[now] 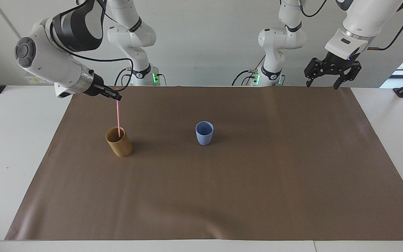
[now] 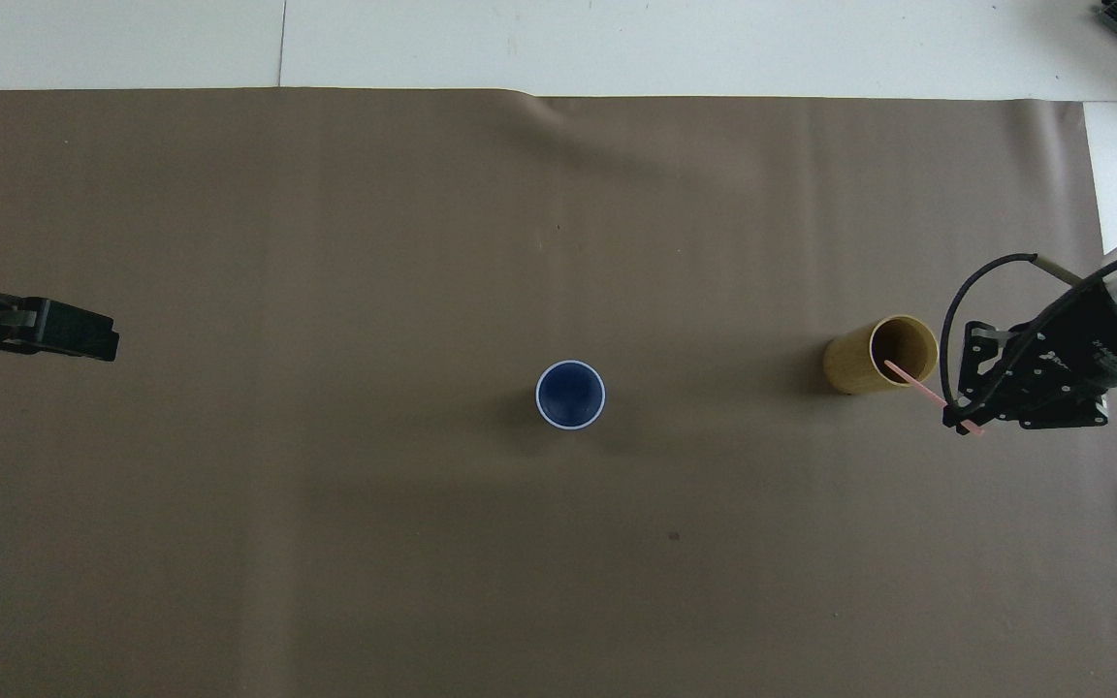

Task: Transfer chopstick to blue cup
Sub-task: 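Lift the chopstick out of the yellow cup with the right gripper, then carry the chopstick over the blue cup and lower it in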

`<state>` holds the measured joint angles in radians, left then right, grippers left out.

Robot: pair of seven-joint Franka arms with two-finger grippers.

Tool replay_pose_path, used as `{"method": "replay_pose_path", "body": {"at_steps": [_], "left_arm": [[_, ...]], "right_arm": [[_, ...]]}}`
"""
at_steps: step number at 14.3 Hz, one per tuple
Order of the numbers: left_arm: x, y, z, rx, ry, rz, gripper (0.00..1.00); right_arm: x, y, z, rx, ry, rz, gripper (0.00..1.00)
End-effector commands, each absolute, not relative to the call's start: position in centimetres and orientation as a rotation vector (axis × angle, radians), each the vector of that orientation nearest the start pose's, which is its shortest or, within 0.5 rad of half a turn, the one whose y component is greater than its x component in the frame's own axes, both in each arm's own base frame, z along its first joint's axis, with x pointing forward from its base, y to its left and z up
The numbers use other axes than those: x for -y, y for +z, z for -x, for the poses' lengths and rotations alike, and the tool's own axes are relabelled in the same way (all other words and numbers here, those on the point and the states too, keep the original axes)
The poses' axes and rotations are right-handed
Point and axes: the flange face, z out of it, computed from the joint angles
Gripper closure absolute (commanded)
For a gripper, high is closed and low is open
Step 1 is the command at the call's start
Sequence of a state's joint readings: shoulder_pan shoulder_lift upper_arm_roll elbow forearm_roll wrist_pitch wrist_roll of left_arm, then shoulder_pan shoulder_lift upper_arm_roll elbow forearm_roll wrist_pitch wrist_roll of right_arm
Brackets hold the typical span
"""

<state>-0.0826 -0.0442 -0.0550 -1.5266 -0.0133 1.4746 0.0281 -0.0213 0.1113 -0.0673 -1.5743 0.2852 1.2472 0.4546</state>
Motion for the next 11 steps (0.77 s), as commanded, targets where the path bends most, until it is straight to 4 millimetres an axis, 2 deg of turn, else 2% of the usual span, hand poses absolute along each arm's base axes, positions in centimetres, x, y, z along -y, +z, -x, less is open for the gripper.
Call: {"method": "replay_pose_path", "body": {"at_steps": [1, 3, 5, 8, 11], "left_arm": [[7.4, 66.0, -51.6, -0.282, 0.007, 3.118, 0.0], [7.5, 66.0, -51.6, -0.287, 0.009, 3.119, 0.0], [7.5, 66.0, -51.6, -0.287, 0.007, 3.121, 0.0], [7.6, 66.0, -51.6, -0.29, 0.007, 3.123, 0.0], [7.5, 66.1, -51.7, -0.284, 0.002, 3.126, 0.0]], "right_arm": [[0.3, 58.7, -53.7, -0.717, 0.696, 2.749, 1.0], [-1.0, 60.7, -52.6, -0.727, 0.671, 2.749, 1.0], [-3.3, 61.5, -52.6, -0.826, 0.679, 2.678, 1.0], [-10.5, 62.0, -51.8, -0.9, 0.669, 2.652, 1.0], [-16.1, 61.0, -52.0, -1.069, 0.734, 2.477, 1.0]]}}
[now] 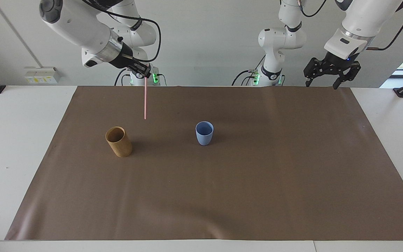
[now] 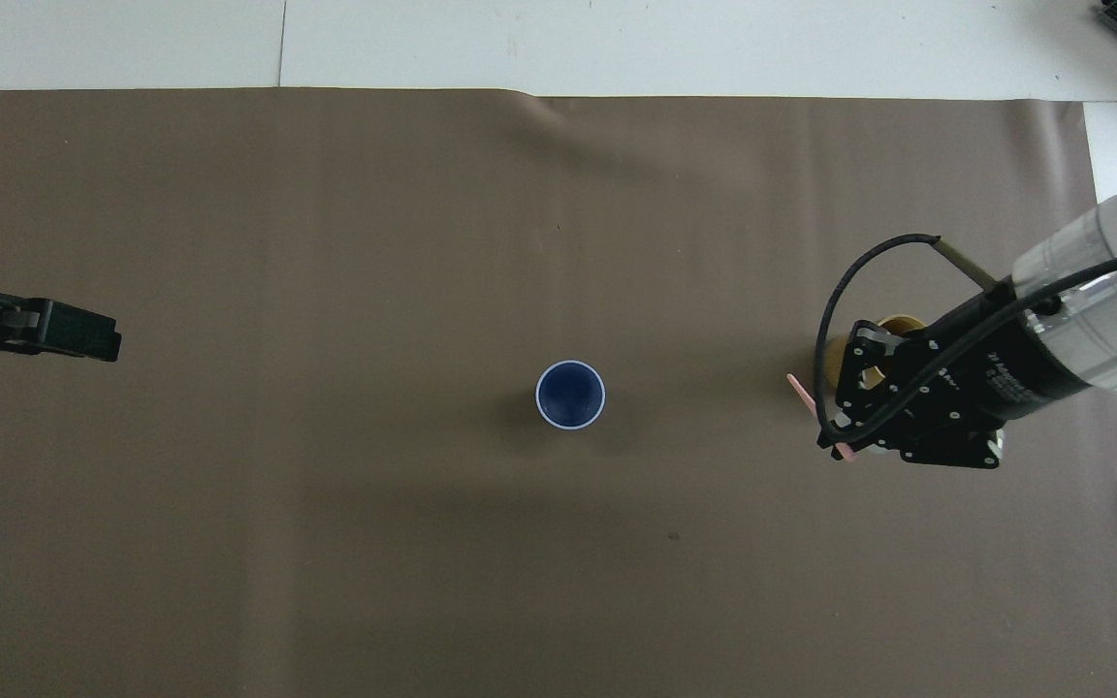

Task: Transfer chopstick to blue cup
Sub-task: 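Carry the chopstick over the blue cup and lower it in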

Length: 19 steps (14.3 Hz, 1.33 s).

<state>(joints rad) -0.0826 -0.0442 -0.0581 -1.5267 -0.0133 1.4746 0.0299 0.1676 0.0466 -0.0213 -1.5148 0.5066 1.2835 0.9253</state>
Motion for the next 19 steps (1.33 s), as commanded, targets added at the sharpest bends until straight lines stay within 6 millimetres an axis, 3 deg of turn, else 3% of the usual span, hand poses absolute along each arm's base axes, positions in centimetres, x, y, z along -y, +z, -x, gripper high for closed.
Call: {"method": "replay_pose_path", "body": {"at_steps": [1, 3, 6, 8, 19], "left_arm": [[7.5, 66.1, -51.7, -0.283, 0.002, 3.124, 0.0], [7.6, 66.0, -51.7, -0.288, 0.007, 3.124, 0.0], [7.2, 66.2, -51.9, -0.271, -0.002, 3.126, 0.0], [7.0, 66.2, -51.9, -0.264, 0.0, 3.127, 0.0], [6.6, 66.2, -52.0, -0.238, -0.01, 3.131, 0.0]], "right_arm": [[-18.5, 60.8, -52.1, -1.134, 0.733, 2.424, 1.0], [-22.8, 60.3, -51.7, -1.193, 0.725, 2.369, 1.0], [-26.3, 57.5, -52.2, -1.315, 0.825, 2.238, 1.0], [-28.8, 56.0, -52.1, -1.335, 0.838, 2.239, 1.0], [-29.3, 51.5, -53.5, -1.401, 0.829, 2.185, 1.0]]}}
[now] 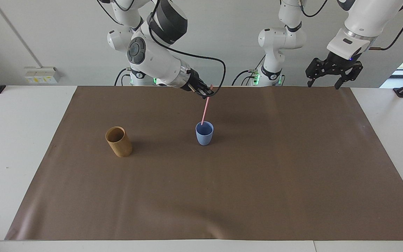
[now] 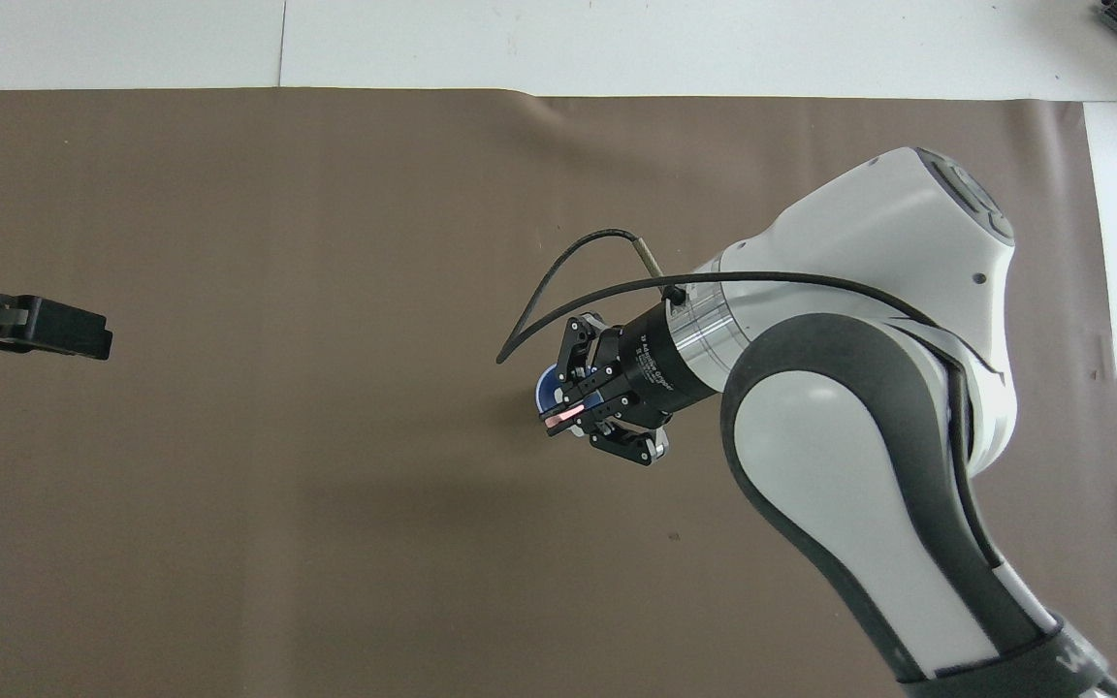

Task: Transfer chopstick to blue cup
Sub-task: 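Carry the chopstick over the blue cup and lower it in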

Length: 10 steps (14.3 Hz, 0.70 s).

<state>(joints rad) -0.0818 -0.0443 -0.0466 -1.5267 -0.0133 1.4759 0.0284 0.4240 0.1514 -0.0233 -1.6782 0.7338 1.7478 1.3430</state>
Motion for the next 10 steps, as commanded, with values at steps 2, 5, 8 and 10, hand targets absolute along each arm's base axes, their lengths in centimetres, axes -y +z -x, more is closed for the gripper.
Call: {"method": "replay_pose_path", "body": {"at_steps": [2, 5, 8, 10], "left_arm": [[6.6, 66.2, -52.0, -0.243, -0.01, 3.13, 0.0], [6.6, 66.2, -52.1, -0.241, -0.017, 3.131, 0.0], [6.6, 66.2, -52.1, -0.241, -0.017, 3.131, 0.0], [6.6, 66.2, -52.1, -0.241, -0.017, 3.131, 0.0]], "right_arm": [[-29.4, 49.7, -54.2, -1.382, 0.817, 2.198, 1.0], [-30.0, 47.4, -53.4, -1.372, 0.827, 2.216, 1.0], [-29.8, 46.7, -53.5, -1.355, 0.803, 2.221, 0.0], [-29.7, 47.6, -53.7, -1.298, 0.757, 2.256, 0.0]]}}
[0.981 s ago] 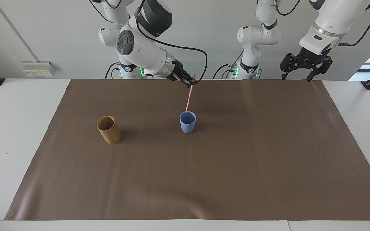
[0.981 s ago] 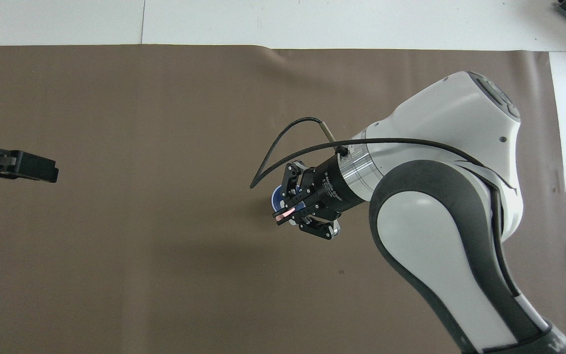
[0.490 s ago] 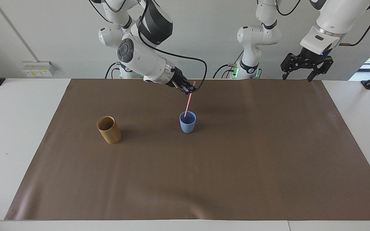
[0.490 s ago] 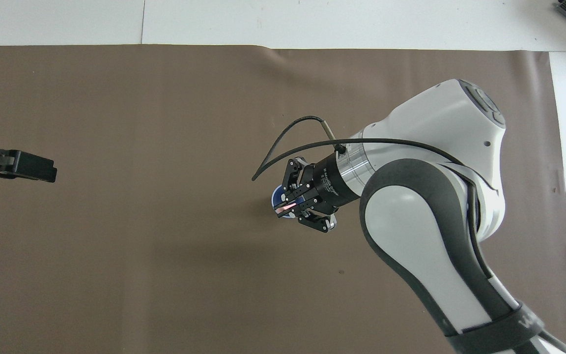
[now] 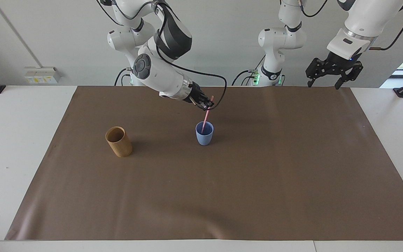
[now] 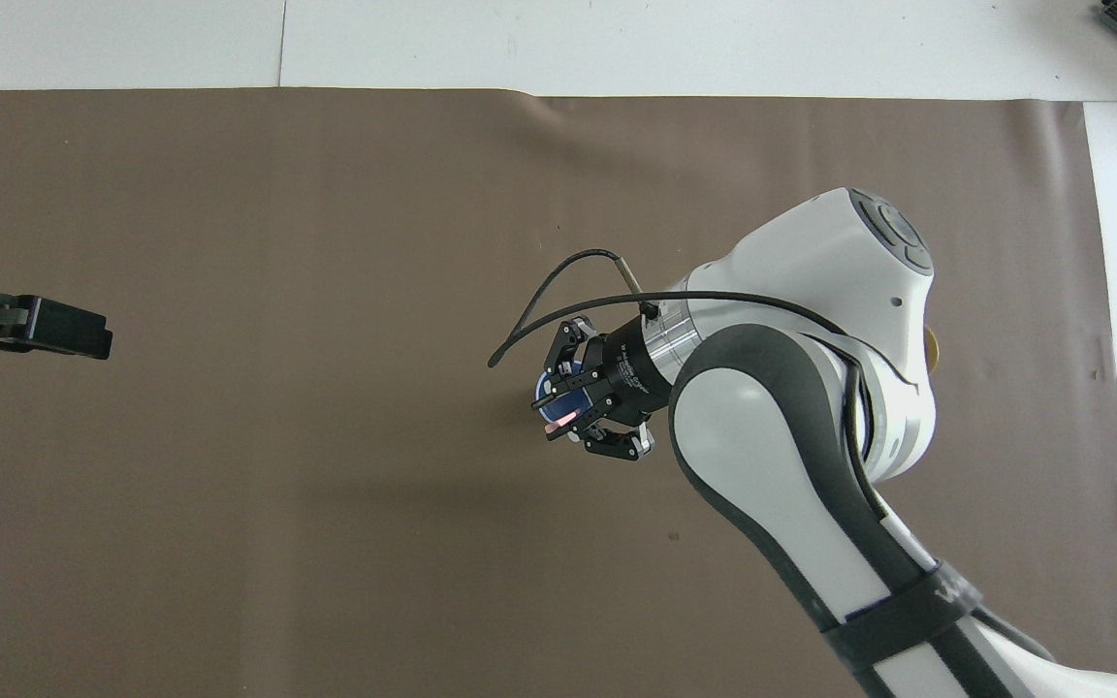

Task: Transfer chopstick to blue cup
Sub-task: 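Open the right gripper to release the chopstick into the blue cup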

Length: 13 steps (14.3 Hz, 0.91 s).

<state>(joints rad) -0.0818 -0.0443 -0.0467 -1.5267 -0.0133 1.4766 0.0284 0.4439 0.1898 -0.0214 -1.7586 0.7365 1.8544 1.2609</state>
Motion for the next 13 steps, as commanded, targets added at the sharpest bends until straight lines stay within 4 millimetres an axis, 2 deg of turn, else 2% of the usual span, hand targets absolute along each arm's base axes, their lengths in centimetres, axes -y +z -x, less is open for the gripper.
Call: {"method": "replay_pose_path", "body": {"at_steps": [1, 4, 7, 10, 13], "left_arm": [[6.6, 66.2, -52.1, -0.241, -0.014, 3.131, 0.0], [6.6, 66.2, -52.1, -0.241, -0.017, 3.131, 0.0], [6.6, 66.2, -52.1, -0.238, -0.017, 3.131, 0.0], [6.6, 66.2, -52.1, -0.243, -0.017, 3.13, 0.0], [6.6, 66.2, -52.1, -0.248, -0.017, 3.13, 0.0]], "right_arm": [[-29.3, 48.2, -53.6, -1.244, 0.709, 2.311, 0.0], [-27.1, 50.1, -54.2, -1.097, 0.49, 2.526, 0.0], [-24.6, 52.4, -54.4, -0.873, 0.247, 2.747, 0.0], [-19.9, 54.2, -55.9, -0.666, 0.058, 2.894, 0.0], [-15.6, 56.1, -56.4, -0.394, -0.08, 3.032, 0.0]]}}
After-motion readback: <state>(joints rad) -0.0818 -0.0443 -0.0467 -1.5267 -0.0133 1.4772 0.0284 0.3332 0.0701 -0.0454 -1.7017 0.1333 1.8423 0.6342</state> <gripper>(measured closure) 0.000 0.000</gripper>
